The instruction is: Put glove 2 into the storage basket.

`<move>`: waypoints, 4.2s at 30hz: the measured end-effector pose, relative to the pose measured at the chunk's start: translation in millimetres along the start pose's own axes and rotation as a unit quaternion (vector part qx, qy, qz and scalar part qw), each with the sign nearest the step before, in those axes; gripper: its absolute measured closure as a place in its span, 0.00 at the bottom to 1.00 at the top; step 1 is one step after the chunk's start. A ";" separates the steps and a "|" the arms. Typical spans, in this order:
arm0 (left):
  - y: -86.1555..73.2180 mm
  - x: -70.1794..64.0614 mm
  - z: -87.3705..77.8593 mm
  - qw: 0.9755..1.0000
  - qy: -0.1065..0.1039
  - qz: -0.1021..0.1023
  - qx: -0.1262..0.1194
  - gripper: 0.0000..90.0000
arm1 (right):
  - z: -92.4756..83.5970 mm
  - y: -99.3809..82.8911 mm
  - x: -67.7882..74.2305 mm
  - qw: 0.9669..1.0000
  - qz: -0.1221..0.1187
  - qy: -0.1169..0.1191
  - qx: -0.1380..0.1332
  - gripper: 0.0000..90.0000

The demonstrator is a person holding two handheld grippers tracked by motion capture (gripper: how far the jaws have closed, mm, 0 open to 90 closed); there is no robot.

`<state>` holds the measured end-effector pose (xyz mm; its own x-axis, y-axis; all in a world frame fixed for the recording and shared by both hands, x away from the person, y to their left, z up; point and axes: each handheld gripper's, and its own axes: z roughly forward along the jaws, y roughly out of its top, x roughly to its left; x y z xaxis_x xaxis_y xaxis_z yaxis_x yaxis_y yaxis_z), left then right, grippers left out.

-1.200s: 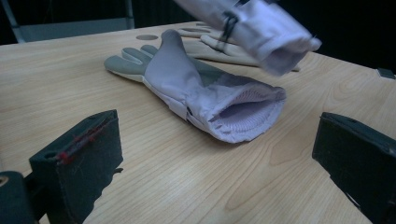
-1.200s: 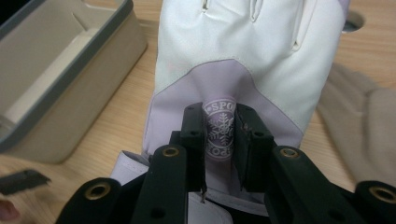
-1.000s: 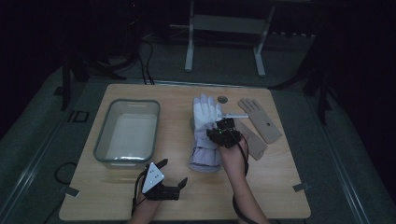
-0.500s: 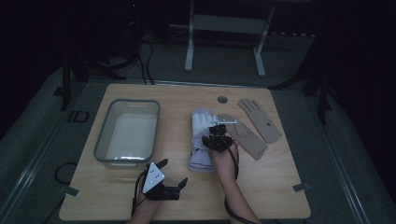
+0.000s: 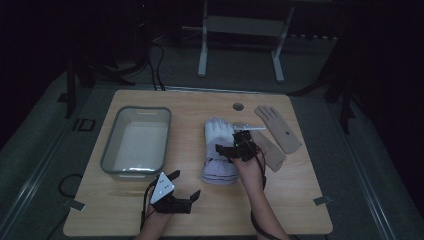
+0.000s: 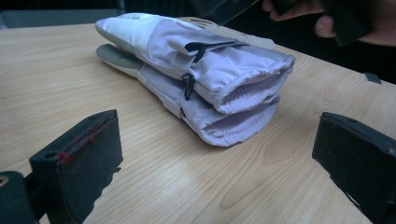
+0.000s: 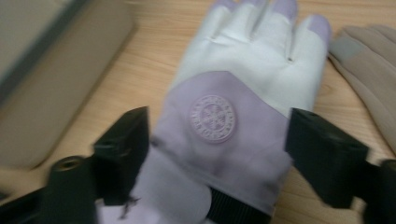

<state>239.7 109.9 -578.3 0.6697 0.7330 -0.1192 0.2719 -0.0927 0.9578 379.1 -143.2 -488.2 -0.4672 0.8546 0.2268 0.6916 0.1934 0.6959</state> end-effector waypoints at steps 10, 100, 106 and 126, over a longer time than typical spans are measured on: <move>5.1 2.2 2.9 0.999 -0.030 -0.016 0.028 0.02 | -43.5 -11.1 -36.9 0.994 -0.089 0.017 -0.057 0.18; 143.0 58.8 29.7 0.964 -0.080 -0.059 0.248 0.79 | -21.7 44.2 20.6 0.997 -0.015 0.081 -0.008 0.89; 149.2 72.0 9.5 0.965 -0.066 -0.059 0.248 0.79 | -12.9 55.9 40.6 0.995 -0.026 0.094 -0.009 0.89; 146.6 133.9 -78.8 0.965 -0.019 -0.080 0.249 0.80 | 39.4 88.7 134.6 0.988 -0.059 0.140 0.009 0.89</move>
<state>314.7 247.5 -433.3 0.6135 0.7409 -0.2733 0.6659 -0.2994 0.6833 399.3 8.1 -422.8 -0.6775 0.6594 0.3259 0.6317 0.2947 0.7170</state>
